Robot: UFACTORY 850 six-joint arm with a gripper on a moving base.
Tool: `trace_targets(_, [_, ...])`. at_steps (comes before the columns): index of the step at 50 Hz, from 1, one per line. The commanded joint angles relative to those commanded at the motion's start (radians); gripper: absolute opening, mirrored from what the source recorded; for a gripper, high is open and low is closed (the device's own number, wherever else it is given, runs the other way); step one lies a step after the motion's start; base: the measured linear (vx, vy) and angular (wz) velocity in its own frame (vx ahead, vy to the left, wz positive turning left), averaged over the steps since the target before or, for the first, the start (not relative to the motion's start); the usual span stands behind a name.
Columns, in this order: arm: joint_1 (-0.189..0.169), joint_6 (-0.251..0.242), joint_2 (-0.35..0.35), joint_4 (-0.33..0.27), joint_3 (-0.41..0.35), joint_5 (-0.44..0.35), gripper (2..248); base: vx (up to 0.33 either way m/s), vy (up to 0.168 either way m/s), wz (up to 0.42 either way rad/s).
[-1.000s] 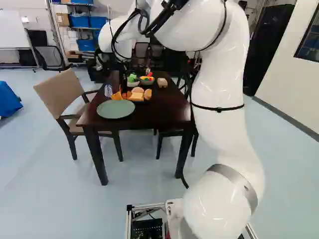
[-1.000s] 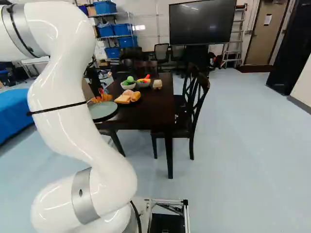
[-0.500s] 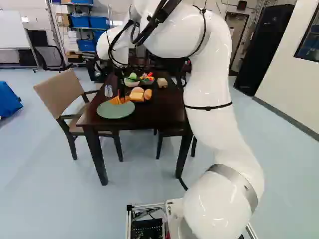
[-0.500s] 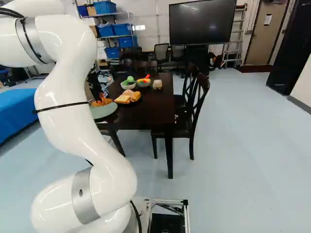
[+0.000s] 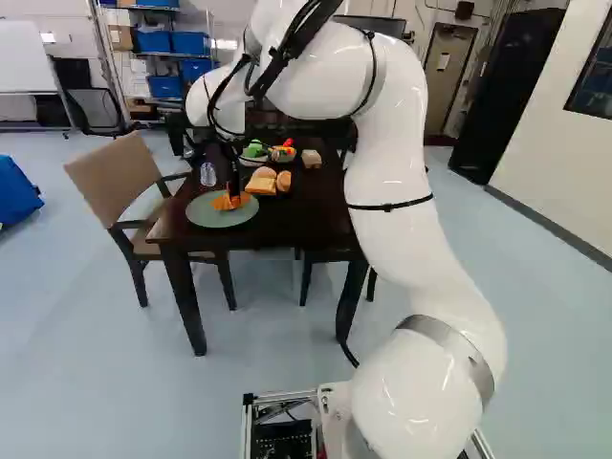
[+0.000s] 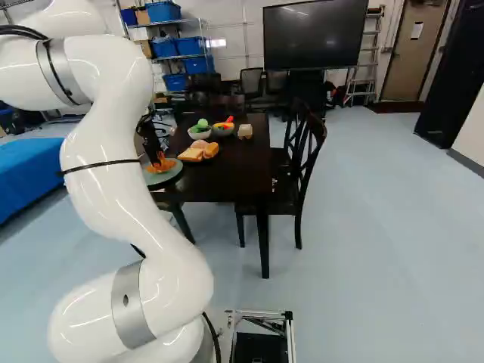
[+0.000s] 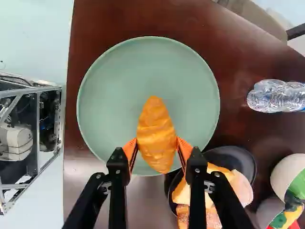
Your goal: Move the croissant to the empty plate
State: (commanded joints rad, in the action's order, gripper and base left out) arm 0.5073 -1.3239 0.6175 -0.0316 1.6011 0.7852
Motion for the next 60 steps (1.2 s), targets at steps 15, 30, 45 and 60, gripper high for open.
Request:
trace_targets(15, [0.000, 0.000, 0.000, 0.000, 0.000, 0.000, 194, 0.000, 0.000, 0.000])
trace_targets(30, [0.000, 0.000, -0.008, 0.000, -0.002, 0.000, 247, 0.000, 0.000, 0.000])
trace_targets(45, [-0.006, 0.000, -0.052, 0.000, -0.021, 0.000, 247, 0.000, 0.000, 0.000])
trace_targets(60, [-0.038, 0.000, -0.130, 0.000, -0.084, 0.000, 247, 0.000, 0.000, 0.000])
